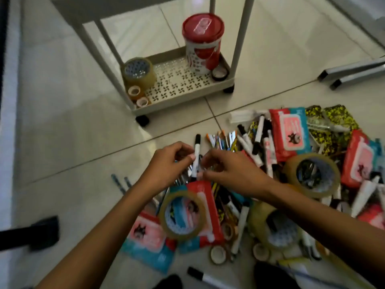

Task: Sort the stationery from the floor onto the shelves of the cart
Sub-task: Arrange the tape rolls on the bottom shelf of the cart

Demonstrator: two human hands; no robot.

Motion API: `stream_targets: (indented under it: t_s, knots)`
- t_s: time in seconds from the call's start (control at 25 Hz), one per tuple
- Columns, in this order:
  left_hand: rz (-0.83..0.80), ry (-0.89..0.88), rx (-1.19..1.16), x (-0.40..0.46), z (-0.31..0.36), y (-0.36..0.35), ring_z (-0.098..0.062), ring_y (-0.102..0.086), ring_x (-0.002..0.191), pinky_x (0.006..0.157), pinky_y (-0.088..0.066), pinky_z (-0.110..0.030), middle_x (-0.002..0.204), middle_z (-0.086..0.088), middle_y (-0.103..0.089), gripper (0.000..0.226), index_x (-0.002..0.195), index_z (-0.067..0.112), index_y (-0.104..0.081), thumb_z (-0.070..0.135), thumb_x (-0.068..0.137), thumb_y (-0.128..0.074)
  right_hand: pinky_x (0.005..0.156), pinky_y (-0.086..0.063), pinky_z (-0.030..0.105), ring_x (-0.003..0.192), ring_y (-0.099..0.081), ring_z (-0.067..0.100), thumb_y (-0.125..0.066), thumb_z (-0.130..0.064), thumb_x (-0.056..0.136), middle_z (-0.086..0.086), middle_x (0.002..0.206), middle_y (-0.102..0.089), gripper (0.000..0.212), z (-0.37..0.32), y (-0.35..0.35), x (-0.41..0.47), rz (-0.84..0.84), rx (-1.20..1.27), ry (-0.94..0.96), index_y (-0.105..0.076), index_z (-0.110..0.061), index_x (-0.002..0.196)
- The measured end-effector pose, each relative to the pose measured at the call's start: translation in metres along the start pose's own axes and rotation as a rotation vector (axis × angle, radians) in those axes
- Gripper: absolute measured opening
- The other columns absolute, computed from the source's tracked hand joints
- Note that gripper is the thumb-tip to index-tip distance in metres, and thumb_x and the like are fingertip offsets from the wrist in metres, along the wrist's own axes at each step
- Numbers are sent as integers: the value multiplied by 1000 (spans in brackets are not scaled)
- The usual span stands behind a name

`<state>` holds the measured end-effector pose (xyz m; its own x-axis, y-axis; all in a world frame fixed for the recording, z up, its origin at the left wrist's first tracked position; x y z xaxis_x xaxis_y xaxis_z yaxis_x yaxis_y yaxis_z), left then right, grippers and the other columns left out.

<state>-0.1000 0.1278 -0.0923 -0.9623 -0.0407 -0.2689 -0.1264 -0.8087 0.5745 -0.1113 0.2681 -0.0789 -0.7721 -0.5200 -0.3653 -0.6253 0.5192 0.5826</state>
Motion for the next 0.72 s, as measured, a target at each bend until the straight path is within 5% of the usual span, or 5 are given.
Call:
stream_targets:
  t_s: [0.16,0.56,0.72]
  knots:
    - [0,148,-40,-47,-47,3,-7,-65,90,83,-53,-26,97,7,-69,16,104,22,-66,26,89,-64,85,-49,36,100,-60,22,-69,-53,75,5,110,-61,56,0,-69,-14,-172,-292,58,-54,-20,119]
    - [-82,291,-133,-89,-72,-7,-12,-66,94,84,-57,-43,105,9,-68,39,108,41,-63,60,74,-63,67,-54,27,82,-62,15,-69,-25,83,5,99,-68,31,2,-51,-17,-62,-184,41,-62,-16,112]
    - [-85,254,-207,-71,-42,-12,-11,-70,83,71,-61,-32,99,2,-71,30,114,28,-63,32,85,-68,71,-59,29,79,-63,8,-66,-28,88,-2,106,-66,32,15,-21,-28,-33,-32,-46,-60,-22,119]
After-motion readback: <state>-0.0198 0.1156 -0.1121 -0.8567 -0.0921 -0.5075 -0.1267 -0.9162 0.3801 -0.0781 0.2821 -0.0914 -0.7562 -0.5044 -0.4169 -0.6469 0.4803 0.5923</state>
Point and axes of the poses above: each hand's wrist, its own x-axis towards the middle knuckle, its own y-axis out of the back of the hand, z = x × y, the point moved 9 cm from there along x, towards the middle knuckle
